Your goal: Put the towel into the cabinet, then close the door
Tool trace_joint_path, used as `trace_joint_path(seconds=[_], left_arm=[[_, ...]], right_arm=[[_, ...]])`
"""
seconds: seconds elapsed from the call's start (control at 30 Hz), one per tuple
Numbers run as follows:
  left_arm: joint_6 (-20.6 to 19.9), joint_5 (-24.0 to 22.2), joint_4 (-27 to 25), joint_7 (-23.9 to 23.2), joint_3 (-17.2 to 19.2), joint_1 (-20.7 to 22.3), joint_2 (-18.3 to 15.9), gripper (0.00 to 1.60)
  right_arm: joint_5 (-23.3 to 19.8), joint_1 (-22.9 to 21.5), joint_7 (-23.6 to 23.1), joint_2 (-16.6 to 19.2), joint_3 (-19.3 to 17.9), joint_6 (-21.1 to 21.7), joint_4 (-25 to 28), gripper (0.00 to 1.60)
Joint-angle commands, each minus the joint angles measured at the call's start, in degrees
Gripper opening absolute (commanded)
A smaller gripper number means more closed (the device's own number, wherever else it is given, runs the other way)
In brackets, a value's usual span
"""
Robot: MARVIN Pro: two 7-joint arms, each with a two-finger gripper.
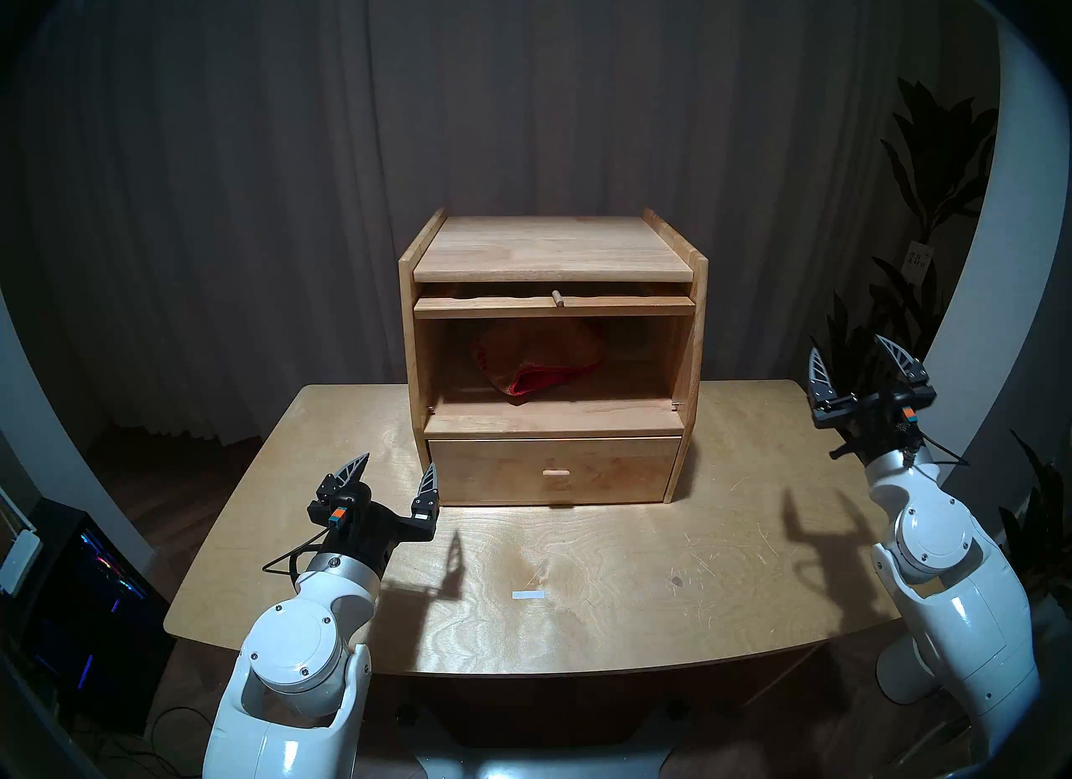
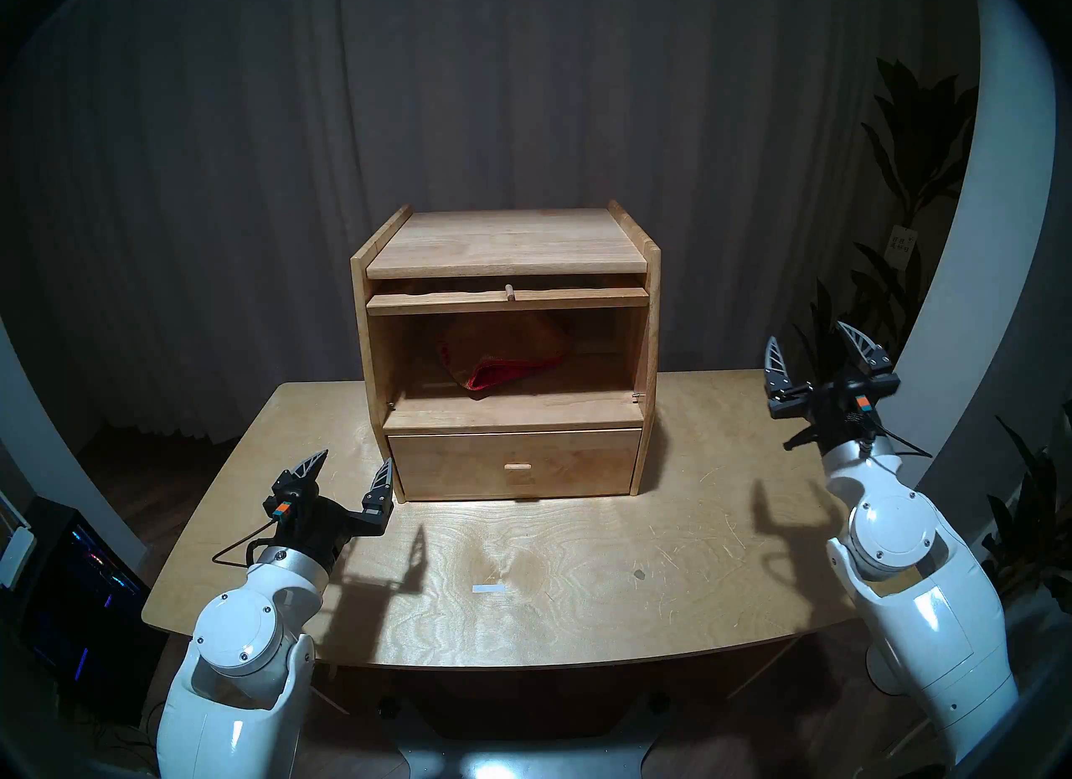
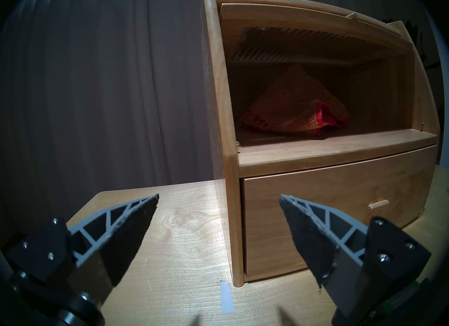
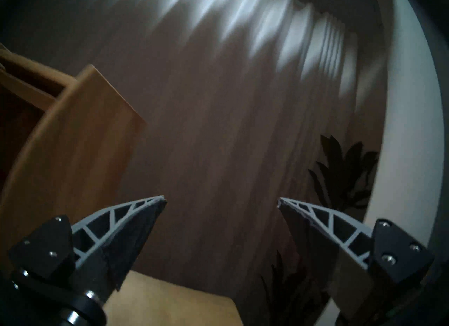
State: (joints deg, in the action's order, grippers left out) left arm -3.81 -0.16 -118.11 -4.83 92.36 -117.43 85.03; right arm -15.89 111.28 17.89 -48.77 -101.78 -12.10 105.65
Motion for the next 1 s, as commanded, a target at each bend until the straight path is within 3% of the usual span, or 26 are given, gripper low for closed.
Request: trace_joint_path(seconds=[0.0,0.1,0.13,0.2,0.37,0.57,0.67,0.7,0.73,0.97], left_arm=[[0.6,0.0,-1.9,0.0,0.0,0.8,0.0,1.6],[0.6,0.0,-2.4,0.0,0.0,0.8,0.0,1.6],[0.7,0.0,-2.5,0.0,0.0,0.7,0.0,1.6],[0.6,0.0,-2.7,0.0,0.0,0.7,0.0,1.6],[0.5,0.0,-2.7,0.0,0.0,0.7,0.0,1.6],[0.5,0.0,-3.0,0.0,0.0,0.5,0.0,1.6],[0.5,0.0,-3.3,0.0,0.1,0.4,0.0,1.6],[0.5,0.0,-3.4,0.0,0.1,0.3,0.0,1.6],[0.5,0.0,-3.5,0.1,0.1,0.3,0.0,1.6],[0.4,0.0,-3.9,0.1,0.1,0.0,0.0,1.6]], right_arm=[[-3.8,3.9,2.3,-2.7,-8.2,-5.2,-7.4,1.6],[-7.5,1.8,0.8,-4.4,-7.8,-8.5,-7.9,1.6],[-8.4,0.7,0.1,-4.6,-7.2,-7.4,-7.7,1.6],[-10.0,-1.7,-1.6,-4.7,-4.8,-10.0,-7.7,1.6],[-11.3,-5.5,-4.9,-3.0,1.0,-11.3,-4.3,1.6],[-12.7,-8.1,-8.8,-1.5,5.5,-12.4,-2.5,1.6],[-14.2,-11.8,-10.8,-1.8,7.5,-13.3,-5.4,1.6],[-15.0,-8.8,-11.2,-0.7,6.7,-14.1,-4.6,1.6],[-15.3,-12.0,-12.2,-1.3,7.9,-14.3,-7.0,1.6],[-16.0,-15.3,-17.5,-0.1,10.2,-17.6,-12.9,1.6]])
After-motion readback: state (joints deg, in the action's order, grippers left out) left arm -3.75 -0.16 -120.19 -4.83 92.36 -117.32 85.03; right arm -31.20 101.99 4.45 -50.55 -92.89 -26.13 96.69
